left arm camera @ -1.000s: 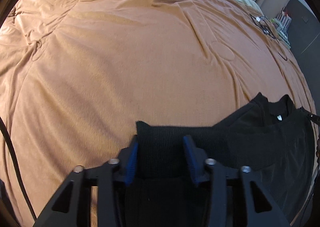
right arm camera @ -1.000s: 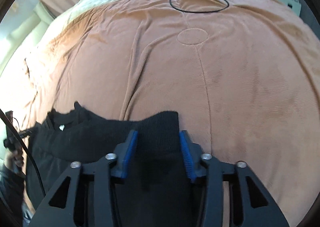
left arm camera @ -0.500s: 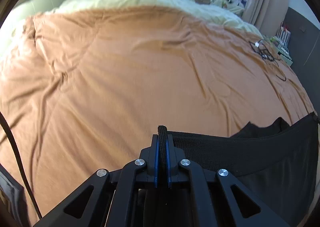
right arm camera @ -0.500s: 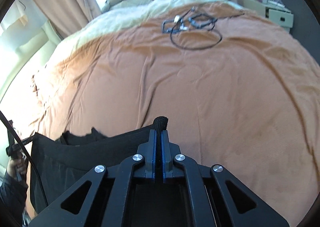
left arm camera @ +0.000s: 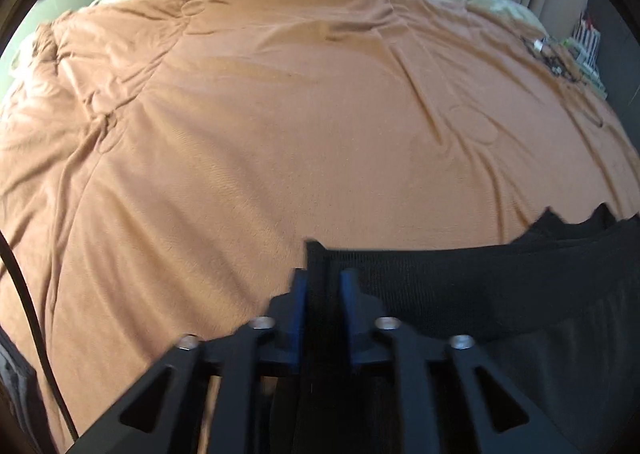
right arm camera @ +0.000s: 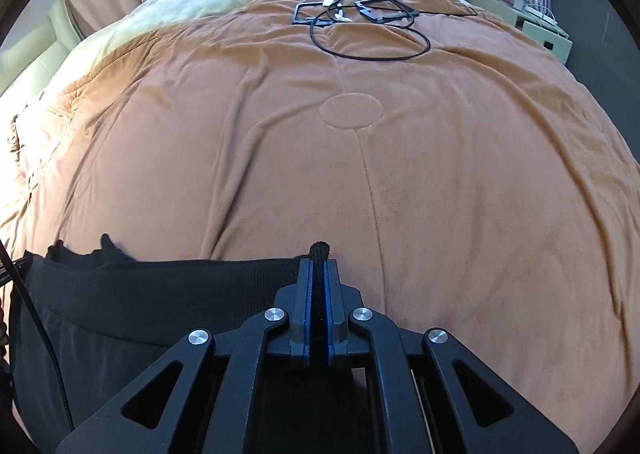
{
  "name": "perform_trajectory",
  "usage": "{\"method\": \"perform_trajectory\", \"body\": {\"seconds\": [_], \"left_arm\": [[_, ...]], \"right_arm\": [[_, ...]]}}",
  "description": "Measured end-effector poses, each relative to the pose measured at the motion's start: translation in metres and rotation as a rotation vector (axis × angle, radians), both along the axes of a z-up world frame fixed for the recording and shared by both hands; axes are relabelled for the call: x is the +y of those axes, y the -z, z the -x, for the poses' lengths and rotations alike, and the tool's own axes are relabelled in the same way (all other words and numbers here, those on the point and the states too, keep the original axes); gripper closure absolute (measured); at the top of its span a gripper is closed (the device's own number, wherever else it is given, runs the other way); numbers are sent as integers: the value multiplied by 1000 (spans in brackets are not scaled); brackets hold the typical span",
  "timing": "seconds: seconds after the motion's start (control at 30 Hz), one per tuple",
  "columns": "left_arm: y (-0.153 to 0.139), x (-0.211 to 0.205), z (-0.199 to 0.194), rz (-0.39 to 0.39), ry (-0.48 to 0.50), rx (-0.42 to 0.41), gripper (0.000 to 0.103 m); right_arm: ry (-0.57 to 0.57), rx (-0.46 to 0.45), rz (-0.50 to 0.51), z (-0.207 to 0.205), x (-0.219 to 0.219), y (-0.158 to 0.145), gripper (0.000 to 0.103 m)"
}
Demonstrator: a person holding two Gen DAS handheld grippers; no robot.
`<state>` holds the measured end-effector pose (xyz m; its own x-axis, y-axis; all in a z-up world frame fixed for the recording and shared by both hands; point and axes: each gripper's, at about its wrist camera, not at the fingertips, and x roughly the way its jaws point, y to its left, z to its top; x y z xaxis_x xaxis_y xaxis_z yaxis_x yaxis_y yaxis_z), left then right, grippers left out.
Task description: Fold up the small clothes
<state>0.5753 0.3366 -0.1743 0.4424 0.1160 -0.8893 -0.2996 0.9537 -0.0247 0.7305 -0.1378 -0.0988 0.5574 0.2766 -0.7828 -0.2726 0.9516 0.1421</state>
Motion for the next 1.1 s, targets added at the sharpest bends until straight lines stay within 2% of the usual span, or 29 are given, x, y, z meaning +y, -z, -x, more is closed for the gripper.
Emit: {"method": "perform_trajectory", "body": {"seconds": [0.03, 0.07, 0.13, 0.17, 0.33, 0.57, 0.73, 0.93, 1.0, 1.03, 1.07, 1.1], "left_arm": [[-9, 2, 8, 16, -9, -12, 54], [-15, 1, 14, 17, -12, -23, 48], [-34, 0, 32, 22, -13, -49, 47], [-40, -1, 39, 31, -14, -51, 47], [-63, -12, 79, 82, -30, -72, 47], [-68, -26, 146, 129, -55, -62, 47], [-56, -26, 192, 156, -90, -48, 47], [-23, -28, 238, 208, -133, 7, 47], [-16, -29, 249, 231, -142, 11, 50], [-12, -30, 256, 246, -146, 12, 56], [-8, -31, 262, 261, -149, 14, 68], [-4, -31, 266, 274, -151, 21, 74]], "right_arm": [[-3, -9, 12, 6, 1, -6, 93], [-6, -22, 23, 12, 2, -12, 87], [-12, -44, 11, 28, -2, -27, 46], [-15, -51, -8, 36, -5, -33, 41], [-23, -70, -32, 84, -32, -61, 40], [-17, -45, -94, 148, -58, -81, 40], [2, 9, -127, 177, -91, -73, 40], [53, 95, -147, 217, -133, -42, 40], [66, 128, -162, 224, -144, -31, 40], [72, 142, -167, 228, -149, -28, 40], [75, 153, -171, 232, -154, -24, 40], [76, 160, -177, 235, -157, -21, 40]]}}
